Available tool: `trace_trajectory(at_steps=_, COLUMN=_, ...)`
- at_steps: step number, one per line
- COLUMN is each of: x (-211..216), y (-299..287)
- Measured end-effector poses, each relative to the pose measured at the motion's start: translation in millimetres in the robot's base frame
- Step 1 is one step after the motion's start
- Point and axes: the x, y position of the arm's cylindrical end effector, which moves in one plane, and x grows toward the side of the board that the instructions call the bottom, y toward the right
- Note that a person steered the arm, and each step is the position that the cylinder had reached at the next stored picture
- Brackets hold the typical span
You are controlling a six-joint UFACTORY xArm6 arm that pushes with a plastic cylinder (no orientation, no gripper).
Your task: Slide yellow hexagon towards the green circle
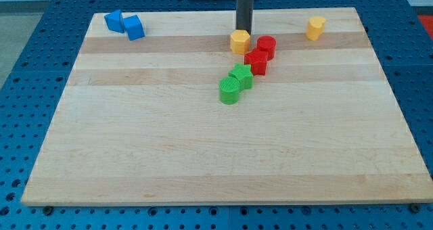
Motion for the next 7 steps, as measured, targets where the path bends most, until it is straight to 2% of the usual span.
trace_trajectory(at_steps=4, x=0.0, y=25.4)
trace_trajectory(at_steps=7, x=29.4, y=-3.3)
